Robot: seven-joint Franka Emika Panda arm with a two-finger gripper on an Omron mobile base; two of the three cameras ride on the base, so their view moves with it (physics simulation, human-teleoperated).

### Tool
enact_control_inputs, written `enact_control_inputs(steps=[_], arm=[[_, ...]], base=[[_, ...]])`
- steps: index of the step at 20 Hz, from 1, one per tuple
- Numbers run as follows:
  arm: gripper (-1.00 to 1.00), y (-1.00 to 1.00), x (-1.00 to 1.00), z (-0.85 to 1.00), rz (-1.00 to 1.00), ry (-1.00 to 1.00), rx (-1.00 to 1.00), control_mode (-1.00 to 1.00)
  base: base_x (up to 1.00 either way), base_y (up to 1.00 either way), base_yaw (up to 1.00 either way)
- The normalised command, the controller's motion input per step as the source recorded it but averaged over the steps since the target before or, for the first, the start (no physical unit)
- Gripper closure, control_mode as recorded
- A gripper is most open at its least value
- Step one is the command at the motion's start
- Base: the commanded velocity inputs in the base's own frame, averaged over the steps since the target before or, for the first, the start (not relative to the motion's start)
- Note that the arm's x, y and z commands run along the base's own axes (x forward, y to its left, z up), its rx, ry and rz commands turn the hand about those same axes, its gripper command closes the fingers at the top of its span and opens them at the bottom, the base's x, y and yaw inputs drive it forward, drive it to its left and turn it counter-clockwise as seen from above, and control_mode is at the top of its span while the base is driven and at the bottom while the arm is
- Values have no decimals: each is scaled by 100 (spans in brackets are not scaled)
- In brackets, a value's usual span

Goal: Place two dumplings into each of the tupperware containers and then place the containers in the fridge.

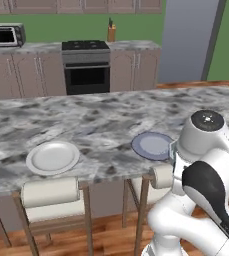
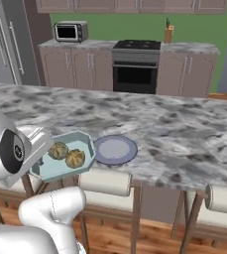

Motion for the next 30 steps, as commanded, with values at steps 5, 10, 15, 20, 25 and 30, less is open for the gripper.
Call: enact_control_inputs(steps=[5,10,15,20,25,30], arm=[[100,0,0,0,0,0,0,100],[100,0,0,0,0,0,0,100],[100,0,0,0,0,0,0,100],[100,0,0,0,0,0,0,100],[100,0,0,0,0,0,0,100],[100,0,0,0,0,0,0,100]], base=[[-23,93,0],[-58,71,-6],[-35,81,-5],[-3,100,-6],[0,100,-7],[7,100,-8]])
